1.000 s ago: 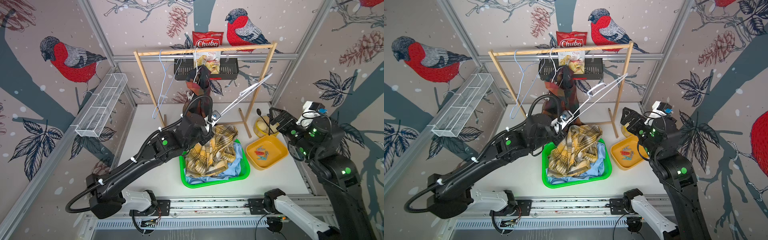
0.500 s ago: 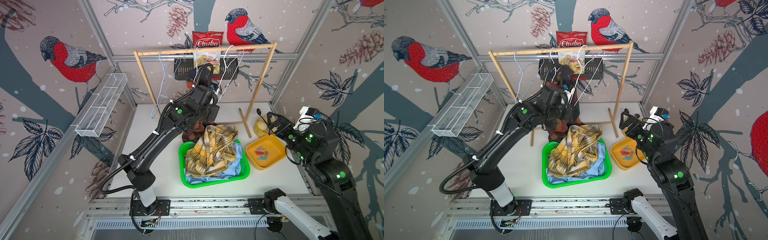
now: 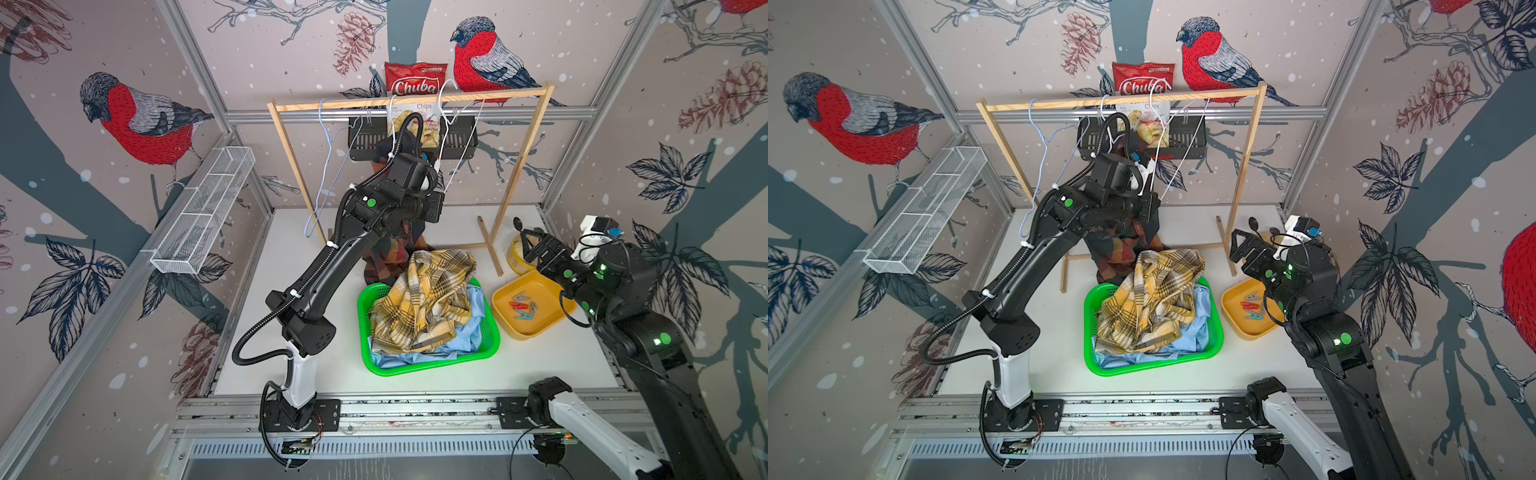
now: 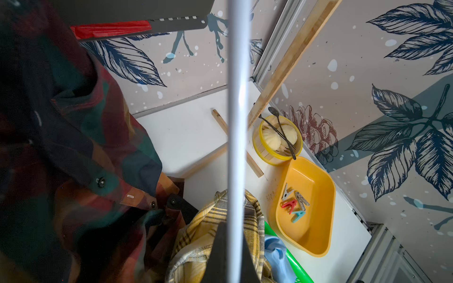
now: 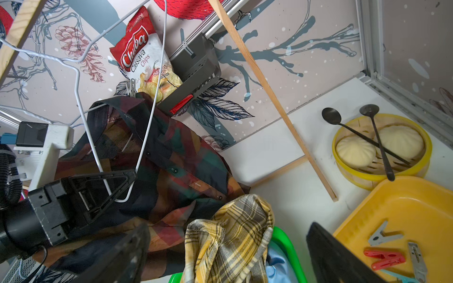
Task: Remove the clothespins securing long-sleeve shirts to the hanger
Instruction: Place the hanger on the clothesline.
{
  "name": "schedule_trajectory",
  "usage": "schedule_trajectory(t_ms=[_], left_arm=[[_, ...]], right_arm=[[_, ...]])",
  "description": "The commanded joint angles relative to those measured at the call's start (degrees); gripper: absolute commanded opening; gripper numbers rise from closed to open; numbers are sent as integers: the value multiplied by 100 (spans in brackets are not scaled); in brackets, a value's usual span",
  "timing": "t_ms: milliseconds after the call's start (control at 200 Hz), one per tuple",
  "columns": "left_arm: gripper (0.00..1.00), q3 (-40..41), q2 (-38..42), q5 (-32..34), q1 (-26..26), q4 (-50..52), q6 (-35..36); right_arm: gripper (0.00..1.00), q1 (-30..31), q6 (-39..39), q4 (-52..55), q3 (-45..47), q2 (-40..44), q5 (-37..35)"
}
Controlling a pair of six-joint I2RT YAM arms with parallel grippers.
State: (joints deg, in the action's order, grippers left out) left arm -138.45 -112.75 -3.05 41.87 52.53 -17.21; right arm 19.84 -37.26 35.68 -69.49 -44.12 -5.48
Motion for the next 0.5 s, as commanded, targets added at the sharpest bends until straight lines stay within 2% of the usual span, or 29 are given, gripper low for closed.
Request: schedule_trajectory(t_ms=[0, 165, 325, 450, 490], left_arm=[[0, -60, -54, -217, -50, -203, -228], [0, 74, -10, -307, -51, -152, -163], [0, 738, 363, -636, -38, -274, -10], [0, 1262, 721, -649, 18, -513, 31], [7, 1391, 798, -653, 17, -591, 41]], right_arm=[[100, -3, 36, -257, 71, 31, 91], [100, 3, 17, -351, 250, -6, 133], [100, -1, -2, -525, 524, -177, 307], [100, -2, -55, -688, 740, -415, 483], [100, -2, -80, -808, 849, -429, 510]])
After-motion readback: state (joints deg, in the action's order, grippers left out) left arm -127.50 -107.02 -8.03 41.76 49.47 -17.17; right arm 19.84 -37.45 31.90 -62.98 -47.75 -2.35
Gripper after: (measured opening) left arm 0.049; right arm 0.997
